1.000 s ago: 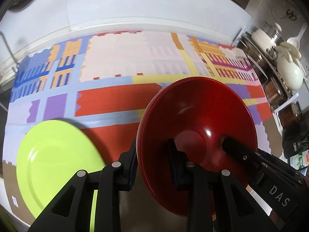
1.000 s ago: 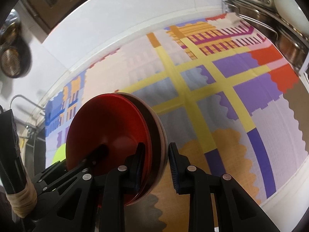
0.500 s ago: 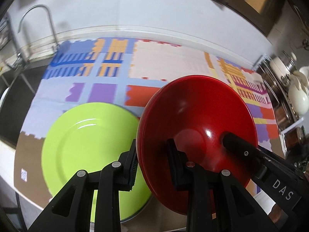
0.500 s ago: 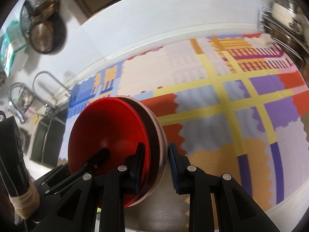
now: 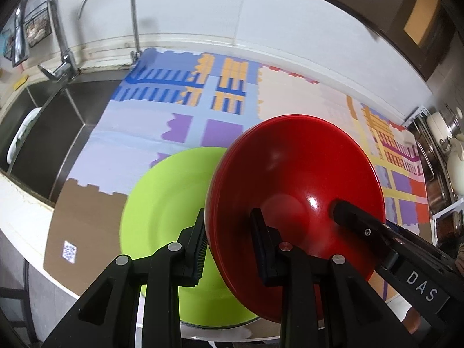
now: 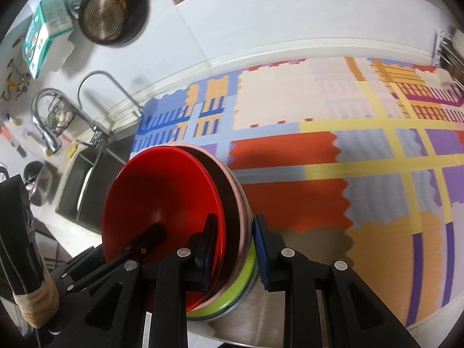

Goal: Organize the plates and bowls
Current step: 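Lower the red-and-black bowl into the pink bowl on the green plate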

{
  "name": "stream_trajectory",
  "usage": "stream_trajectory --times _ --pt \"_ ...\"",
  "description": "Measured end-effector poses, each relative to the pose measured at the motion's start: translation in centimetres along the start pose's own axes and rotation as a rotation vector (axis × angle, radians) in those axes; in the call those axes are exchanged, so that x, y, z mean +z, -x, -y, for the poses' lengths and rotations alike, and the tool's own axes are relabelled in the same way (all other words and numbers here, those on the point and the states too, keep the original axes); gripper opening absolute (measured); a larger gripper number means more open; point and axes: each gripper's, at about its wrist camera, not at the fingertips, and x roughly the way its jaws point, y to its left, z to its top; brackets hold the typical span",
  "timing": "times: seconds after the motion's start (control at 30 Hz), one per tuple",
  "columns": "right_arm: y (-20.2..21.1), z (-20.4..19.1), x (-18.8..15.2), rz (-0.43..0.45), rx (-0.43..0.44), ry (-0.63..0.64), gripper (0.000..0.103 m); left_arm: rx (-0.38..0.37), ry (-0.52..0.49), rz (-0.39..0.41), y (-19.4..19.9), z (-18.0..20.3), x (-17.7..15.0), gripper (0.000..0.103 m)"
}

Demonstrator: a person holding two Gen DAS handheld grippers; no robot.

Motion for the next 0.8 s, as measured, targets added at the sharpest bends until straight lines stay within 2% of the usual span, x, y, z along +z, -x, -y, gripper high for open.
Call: stream_trajectory --times 0.37,0.8 --pt "-2.9 -3.6 -1.4 -0.073 0.001 0.007 0.026 0.019 0.019 -0.047 -1.2 -4.1 -0.7 0.028" --pt "-5.4 -4.3 -2.6 -0.14 -0.041 -0.03 0.026 0.002 0.01 -0.119 -3.5 -5.4 -1.0 0.028"
